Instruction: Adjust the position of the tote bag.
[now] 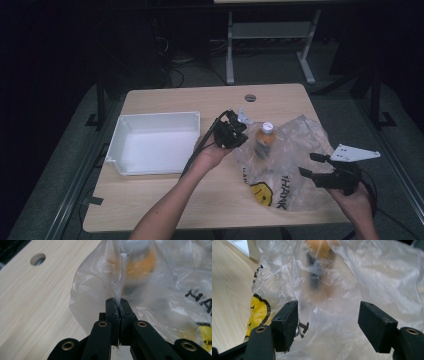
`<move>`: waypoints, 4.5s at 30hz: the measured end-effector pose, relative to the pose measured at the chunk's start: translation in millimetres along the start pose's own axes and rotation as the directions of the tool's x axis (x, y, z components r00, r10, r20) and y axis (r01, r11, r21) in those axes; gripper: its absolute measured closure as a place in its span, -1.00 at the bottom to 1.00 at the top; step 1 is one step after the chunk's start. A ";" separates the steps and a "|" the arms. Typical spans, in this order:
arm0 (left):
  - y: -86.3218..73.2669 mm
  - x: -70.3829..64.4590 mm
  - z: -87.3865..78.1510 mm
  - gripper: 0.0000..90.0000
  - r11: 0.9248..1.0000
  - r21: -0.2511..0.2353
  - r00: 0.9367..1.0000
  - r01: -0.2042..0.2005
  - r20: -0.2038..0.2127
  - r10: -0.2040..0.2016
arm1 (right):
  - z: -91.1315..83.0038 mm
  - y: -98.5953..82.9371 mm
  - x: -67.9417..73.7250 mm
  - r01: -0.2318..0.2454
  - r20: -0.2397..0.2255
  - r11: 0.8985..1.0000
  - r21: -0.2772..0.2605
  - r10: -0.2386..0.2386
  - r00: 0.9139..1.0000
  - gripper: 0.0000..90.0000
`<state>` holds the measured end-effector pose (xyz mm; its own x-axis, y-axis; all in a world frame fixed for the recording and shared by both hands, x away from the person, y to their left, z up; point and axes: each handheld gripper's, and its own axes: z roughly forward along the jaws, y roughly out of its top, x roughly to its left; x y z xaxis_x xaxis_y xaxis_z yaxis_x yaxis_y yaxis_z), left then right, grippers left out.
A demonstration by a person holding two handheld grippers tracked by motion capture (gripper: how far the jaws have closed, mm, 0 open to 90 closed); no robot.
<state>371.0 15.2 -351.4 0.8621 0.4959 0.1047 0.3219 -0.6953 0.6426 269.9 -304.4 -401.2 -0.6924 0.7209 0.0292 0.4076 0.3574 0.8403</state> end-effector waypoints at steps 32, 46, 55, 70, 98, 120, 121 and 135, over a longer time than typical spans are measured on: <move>-61.3 20.9 19.4 0.95 0.984 0.141 0.993 0.110 0.027 -0.115 | 4.0 -3.7 -2.7 -0.022 -0.024 1.000 0.016 0.022 0.999 -0.26; -69.3 22.1 -10.2 0.65 0.990 0.079 0.991 0.121 0.052 -0.125 | 2.3 -3.7 -2.5 -0.028 -0.021 1.000 0.007 0.028 0.999 -0.26; -67.7 21.1 -38.4 0.48 0.992 0.039 0.990 0.121 0.074 -0.124 | 3.1 -3.1 -1.2 -0.026 -0.024 1.000 0.007 0.026 0.999 -0.26; -12.4 6.8 -51.1 0.25 0.999 -0.034 0.995 0.024 0.102 -0.020 | 4.1 -2.8 -0.6 -0.021 -0.032 1.000 0.012 0.021 0.999 -0.27; 27.7 4.9 2.4 0.76 0.998 0.050 0.992 -0.049 0.119 0.043 | 1.3 -4.4 -3.4 -0.025 -0.036 1.000 0.003 0.025 0.999 -0.27; -19.6 32.6 15.1 0.98 0.987 0.141 0.993 0.084 0.066 -0.094 | 3.6 -4.8 -2.4 -0.026 -0.043 1.000 0.012 0.027 0.999 -0.27; -20.5 32.9 15.3 0.98 0.986 0.144 0.993 0.088 0.062 -0.097 | 3.7 -4.8 -2.4 -0.027 -0.043 1.000 0.013 0.027 0.999 -0.27; -30.6 37.4 26.1 0.96 0.978 0.179 0.992 0.108 0.050 -0.119 | 1.9 1.4 4.8 0.005 -0.046 1.000 -0.008 -0.005 0.999 -0.24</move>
<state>403.6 41.4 -387.0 0.8362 0.5484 -0.0106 0.4781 -0.7193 0.5040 268.3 -299.3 -400.9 -0.7211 0.6910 0.0498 0.3993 0.3558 0.8449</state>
